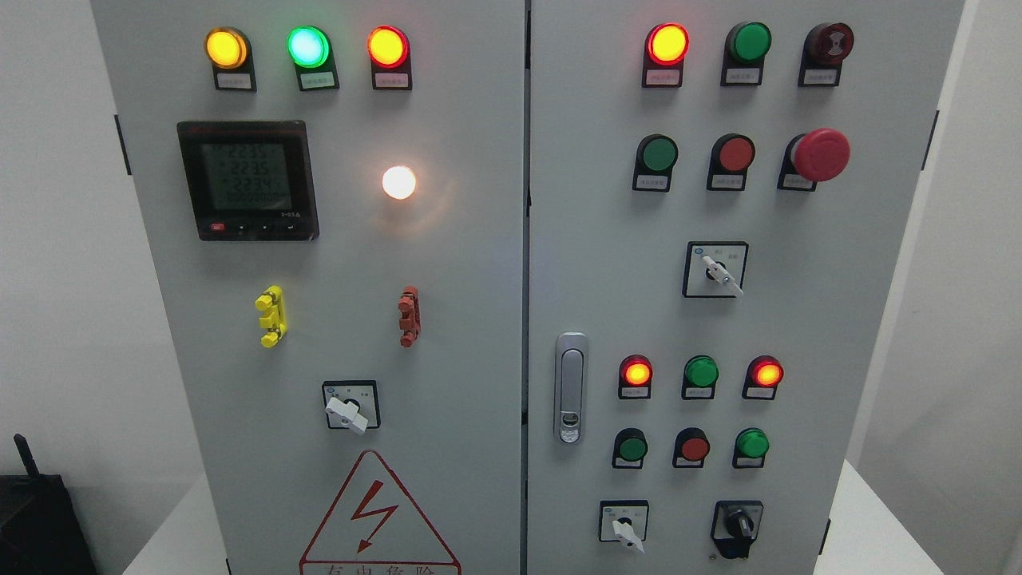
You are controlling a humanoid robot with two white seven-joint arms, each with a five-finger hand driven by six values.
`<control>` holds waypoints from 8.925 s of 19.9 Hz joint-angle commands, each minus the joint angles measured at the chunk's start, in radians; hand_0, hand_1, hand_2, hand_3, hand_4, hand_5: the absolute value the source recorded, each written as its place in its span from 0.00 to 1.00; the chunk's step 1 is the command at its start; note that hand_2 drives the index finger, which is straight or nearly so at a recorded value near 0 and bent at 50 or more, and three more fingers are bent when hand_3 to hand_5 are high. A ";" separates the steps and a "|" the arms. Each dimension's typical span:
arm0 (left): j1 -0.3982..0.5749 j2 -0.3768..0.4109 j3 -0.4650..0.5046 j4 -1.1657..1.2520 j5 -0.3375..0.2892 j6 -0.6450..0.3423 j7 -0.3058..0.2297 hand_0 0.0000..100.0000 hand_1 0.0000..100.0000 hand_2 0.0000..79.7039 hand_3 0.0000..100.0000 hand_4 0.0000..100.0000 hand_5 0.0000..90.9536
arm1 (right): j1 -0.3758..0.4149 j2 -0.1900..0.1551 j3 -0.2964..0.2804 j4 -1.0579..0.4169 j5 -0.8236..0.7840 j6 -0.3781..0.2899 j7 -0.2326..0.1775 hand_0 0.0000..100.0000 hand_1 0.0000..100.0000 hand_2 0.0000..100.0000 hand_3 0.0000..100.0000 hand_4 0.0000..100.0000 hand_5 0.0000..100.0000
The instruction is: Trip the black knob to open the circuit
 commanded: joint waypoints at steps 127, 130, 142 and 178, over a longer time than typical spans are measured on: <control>0.000 0.000 0.001 -0.016 0.000 0.000 0.001 0.12 0.39 0.00 0.00 0.00 0.00 | -0.115 -0.019 0.018 -0.525 -0.046 0.169 -0.042 0.00 0.00 0.02 1.00 1.00 1.00; 0.000 0.000 0.001 -0.016 0.000 0.000 0.001 0.12 0.39 0.00 0.00 0.00 0.00 | -0.115 -0.019 0.018 -0.525 -0.046 0.168 -0.042 0.00 0.00 0.02 1.00 1.00 1.00; 0.000 0.000 -0.001 -0.016 0.000 0.000 0.001 0.12 0.39 0.00 0.00 0.00 0.00 | -0.113 -0.019 0.019 -0.530 -0.051 0.162 -0.029 0.00 0.00 0.03 1.00 1.00 1.00; 0.000 0.000 -0.001 -0.016 0.000 0.000 0.001 0.12 0.39 0.00 0.00 0.00 0.00 | -0.116 -0.019 0.028 -0.527 -0.059 0.163 -0.022 0.00 0.00 0.04 1.00 1.00 1.00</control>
